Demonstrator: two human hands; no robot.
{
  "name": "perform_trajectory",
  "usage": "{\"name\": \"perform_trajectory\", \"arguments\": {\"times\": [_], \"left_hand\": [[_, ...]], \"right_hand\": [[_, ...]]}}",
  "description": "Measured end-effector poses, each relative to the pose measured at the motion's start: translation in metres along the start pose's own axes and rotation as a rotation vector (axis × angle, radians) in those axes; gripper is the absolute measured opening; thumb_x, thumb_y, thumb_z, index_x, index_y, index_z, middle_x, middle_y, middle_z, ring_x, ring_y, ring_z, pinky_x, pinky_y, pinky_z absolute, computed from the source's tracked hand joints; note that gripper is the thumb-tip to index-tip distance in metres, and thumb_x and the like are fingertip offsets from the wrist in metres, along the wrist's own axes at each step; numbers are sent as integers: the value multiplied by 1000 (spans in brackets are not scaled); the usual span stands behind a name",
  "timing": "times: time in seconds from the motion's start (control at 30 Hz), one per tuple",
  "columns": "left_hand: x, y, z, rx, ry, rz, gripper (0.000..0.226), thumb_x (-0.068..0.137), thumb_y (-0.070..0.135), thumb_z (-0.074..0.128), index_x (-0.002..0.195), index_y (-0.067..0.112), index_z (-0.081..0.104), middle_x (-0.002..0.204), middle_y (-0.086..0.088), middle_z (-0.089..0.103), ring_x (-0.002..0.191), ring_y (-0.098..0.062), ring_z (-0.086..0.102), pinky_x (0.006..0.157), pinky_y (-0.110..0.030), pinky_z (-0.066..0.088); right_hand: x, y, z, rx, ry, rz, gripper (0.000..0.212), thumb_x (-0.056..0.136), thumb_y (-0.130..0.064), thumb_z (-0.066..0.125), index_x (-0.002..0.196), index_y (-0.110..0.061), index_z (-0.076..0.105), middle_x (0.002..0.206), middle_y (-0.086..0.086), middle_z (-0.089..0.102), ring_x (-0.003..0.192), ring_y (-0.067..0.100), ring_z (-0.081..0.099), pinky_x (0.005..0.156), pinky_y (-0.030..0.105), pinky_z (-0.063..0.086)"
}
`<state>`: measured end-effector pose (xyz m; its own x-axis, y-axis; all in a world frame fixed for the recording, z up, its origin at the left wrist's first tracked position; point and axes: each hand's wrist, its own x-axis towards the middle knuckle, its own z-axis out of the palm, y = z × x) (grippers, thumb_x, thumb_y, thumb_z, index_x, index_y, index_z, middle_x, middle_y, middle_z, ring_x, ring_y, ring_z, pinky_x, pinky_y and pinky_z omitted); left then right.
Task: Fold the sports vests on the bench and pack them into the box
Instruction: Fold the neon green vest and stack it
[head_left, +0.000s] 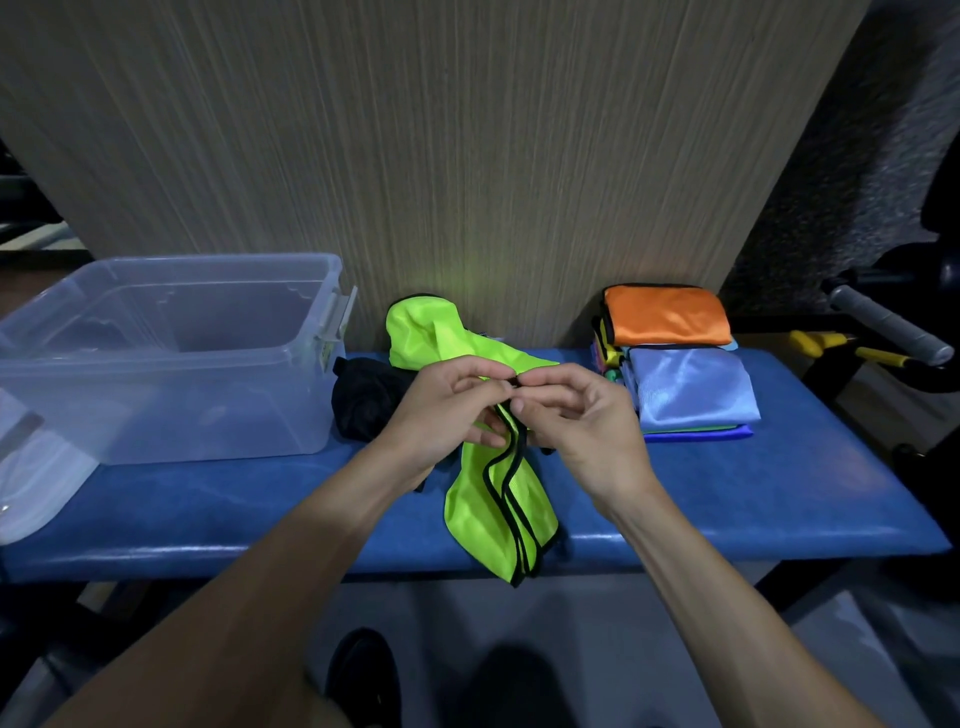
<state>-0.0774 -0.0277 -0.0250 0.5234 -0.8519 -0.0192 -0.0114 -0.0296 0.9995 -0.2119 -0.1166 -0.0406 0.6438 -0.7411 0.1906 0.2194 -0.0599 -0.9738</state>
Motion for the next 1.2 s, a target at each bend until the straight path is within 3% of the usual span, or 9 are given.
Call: {"name": "perform_trajectory", "arguments": {"times": [0.23,0.4,0.5,0.57,0.7,0.83,0.93,1.03,1.2], "left_hand": [[-1,0,-4,-24,-41,-14,19,99,5,61,116,5,69,74,1,67,66,-14,64,64,-32,60],[-4,5,-6,-45,5,-11,25,98,-1,56,119,6,67,88,-14,63,74,-17,66,60,-30,57],[-3,14,-13,-155,125,28,29,97,-4,53,121,9,64,87,-12,68,72,-16,67,57,-29,57],[-4,23,-21,-245,168,77,30,98,-4,50,120,12,62,78,-3,71,66,-12,66,56,-27,56],[-9,36,-40,-291,116,169,25,99,1,53,108,17,70,88,-2,69,77,-14,63,69,-30,57],[-15,63,-37,-301,56,211,20,99,4,57,103,15,73,89,-5,70,77,-13,66,74,-30,58],[-18,101,-28,-293,29,276,18,99,1,57,107,10,71,83,-4,67,72,-12,67,67,-26,58],[-23,143,-25,-308,30,350,17,98,0,58,105,8,71,82,-6,66,68,-13,65,62,-24,57],[-45,210,-24,-310,76,433,16,98,-2,58,104,5,70,79,-7,64,62,-11,63,60,-22,57]], "right_hand": [[-1,2,0,36,59,45,15,87,6,73,98,-3,67,74,2,74,68,11,68,61,26,59],[1,5,1,87,143,74,14,90,8,68,96,-5,65,79,5,72,69,13,68,64,31,60],[6,12,-8,-65,287,14,18,91,9,63,96,-8,66,85,4,69,66,6,62,58,25,52],[7,17,-18,-290,341,-55,28,88,9,59,93,-18,66,88,-4,64,71,6,59,66,27,48],[-4,13,-27,-655,298,-262,32,84,3,62,95,-27,64,100,-14,54,92,16,59,84,31,49],[-22,-8,-15,-558,85,-352,4,97,-21,64,98,-25,65,98,-12,67,95,10,64,85,31,51],[-34,-29,-5,-558,-89,-384,34,89,-45,70,113,-22,62,110,-13,67,112,11,63,97,21,46],[-39,-49,6,-572,-79,-433,48,81,-38,84,116,-22,55,110,-19,64,113,7,62,99,22,47],[-41,-82,22,-627,46,-627,40,87,-27,80,109,-24,46,99,-21,57,95,11,62,87,34,54]]}}
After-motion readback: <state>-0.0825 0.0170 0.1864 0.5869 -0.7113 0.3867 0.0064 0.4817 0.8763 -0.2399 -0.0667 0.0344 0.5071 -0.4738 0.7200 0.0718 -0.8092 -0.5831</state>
